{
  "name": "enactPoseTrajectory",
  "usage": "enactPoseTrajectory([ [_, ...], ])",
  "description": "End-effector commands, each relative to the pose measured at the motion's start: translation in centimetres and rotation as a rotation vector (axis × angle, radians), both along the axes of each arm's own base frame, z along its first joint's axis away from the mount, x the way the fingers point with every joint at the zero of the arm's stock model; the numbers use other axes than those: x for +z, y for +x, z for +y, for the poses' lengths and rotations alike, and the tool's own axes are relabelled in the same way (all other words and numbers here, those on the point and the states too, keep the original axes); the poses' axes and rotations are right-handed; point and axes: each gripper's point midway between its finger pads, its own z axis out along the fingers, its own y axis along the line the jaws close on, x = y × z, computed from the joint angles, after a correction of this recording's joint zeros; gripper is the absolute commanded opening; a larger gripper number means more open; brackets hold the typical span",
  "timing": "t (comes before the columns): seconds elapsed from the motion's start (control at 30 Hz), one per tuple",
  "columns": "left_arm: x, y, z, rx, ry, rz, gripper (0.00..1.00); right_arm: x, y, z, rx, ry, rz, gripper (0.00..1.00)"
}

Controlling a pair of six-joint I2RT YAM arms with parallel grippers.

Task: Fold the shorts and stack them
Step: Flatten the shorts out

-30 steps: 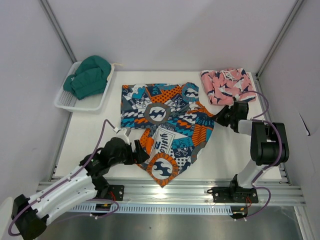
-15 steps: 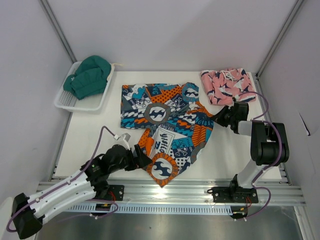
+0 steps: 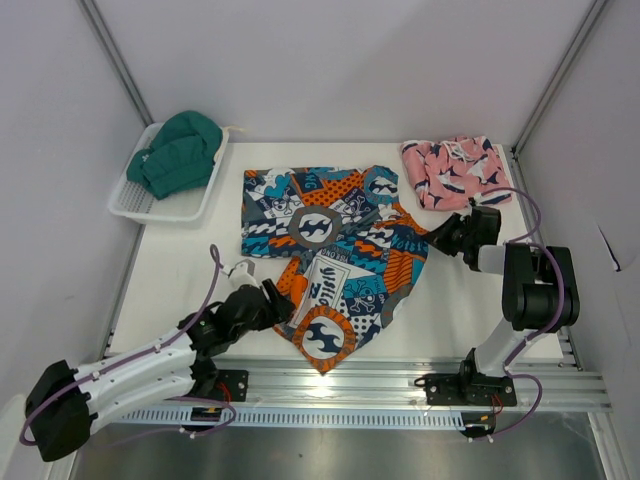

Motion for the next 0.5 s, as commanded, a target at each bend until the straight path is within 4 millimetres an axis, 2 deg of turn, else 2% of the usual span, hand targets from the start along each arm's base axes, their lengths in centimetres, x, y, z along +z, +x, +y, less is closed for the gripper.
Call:
enactPoseTrajectory([
  [0.0, 2.9, 2.5, -0.7, 0.085, -0.087, -0.121, 0.64, 1.0, 0.6, 0.0, 0.0, 0.01, -0.055, 0.0],
  [0.1, 3.2, 3.0, -1.2, 0.092, -0.112, -0.132, 0.6, 0.9, 0.6, 0.0, 0.0, 0.01, -0.052, 0.0],
  [0.2, 3.3, 3.4, -1.7, 0.107, -0.131, -0.126, 0.61, 1.1, 0.6, 0.0, -0.001, 0.011, -0.056, 0.0],
  [0.27, 2.6, 3.5, -1.8, 0.131, -0.139, -0.102, 0.61, 0.9, 0.5, 0.0, 0.0, 0.012, -0.053, 0.0],
  [0.33, 3.1, 4.1, -2.6, 0.147, -0.194, -0.117, 0.6, 0.9, 0.6, 0.0, 0.002, 0.012, -0.051, 0.0],
  [0.47, 1.6, 3.5, -3.1, 0.133, -0.201, -0.066, 0.62, 1.0, 0.6, 0.0, 0.001, 0.014, -0.051, 0.0],
])
